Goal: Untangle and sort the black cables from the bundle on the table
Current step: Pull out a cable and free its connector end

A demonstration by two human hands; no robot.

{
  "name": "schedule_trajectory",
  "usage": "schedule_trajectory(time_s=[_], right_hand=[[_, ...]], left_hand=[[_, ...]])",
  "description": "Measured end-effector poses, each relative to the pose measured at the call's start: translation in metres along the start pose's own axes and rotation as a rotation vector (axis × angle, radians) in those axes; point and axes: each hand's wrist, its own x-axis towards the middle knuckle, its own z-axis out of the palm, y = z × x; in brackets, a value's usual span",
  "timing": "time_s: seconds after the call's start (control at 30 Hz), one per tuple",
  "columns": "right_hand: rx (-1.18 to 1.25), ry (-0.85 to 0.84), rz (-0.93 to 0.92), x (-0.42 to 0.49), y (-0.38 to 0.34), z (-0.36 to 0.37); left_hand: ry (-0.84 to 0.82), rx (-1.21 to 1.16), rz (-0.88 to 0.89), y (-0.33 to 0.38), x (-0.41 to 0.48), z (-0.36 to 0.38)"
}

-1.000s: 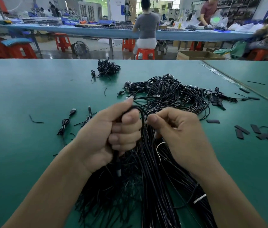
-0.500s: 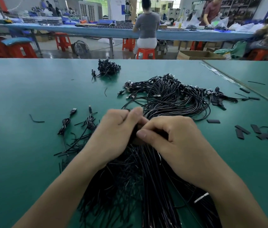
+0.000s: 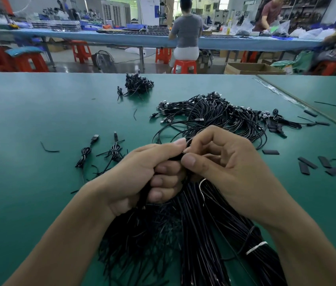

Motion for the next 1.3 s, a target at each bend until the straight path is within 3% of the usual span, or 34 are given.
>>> schedule_trajectory(time_s=[0.07,0.2,0.27,0.37,0.47,0.8,0.93,1.03,1.17,1.23,1.3], right_hand=[[-0.048,-0.001,0.008,0.0,0.001,-0.001],[-0.168,0.028,0.023,0.0,0.003,0.0],[-0.229,0.091,0.007,0.0,0.004,0.001],[-0.251,0.202,-0.008,-0.001,0.005,0.003],[-0.286,0.269,0.008,0.0,0.005,0.005],[-0.255,0.313,0.081,0.002,0.009,0.008],[-0.352,0.344,0.038,0.002,0.013,0.013],[-0.39,0.357,-0.003,0.002,0.012,0.014],[-0.179,0.397,0.091,0.002,0.011,0.011],[-0.205,0.294,0.207,0.001,0.011,0.009],[-0.372,0.09,0.321,-0.003,0.012,0.013]], left_hand=[[0.007,-0.002,0.005,-0.004,0.001,0.0],[0.171,0.189,0.099,-0.013,0.008,0.0],[0.19,0.15,0.087,-0.016,0.012,0.001],[0.039,0.036,0.025,-0.016,0.012,0.002],[-0.052,0.067,-0.003,-0.016,0.01,0.004],[0.231,0.682,0.132,-0.027,0.022,0.004],[0.254,0.905,0.113,-0.026,0.019,-0.003],[0.283,0.886,0.112,-0.027,0.019,-0.007],[0.448,0.759,0.099,-0.026,0.021,-0.013],[0.508,0.658,0.094,-0.023,0.019,-0.021],[0.561,0.626,0.104,-0.021,0.018,-0.029]])
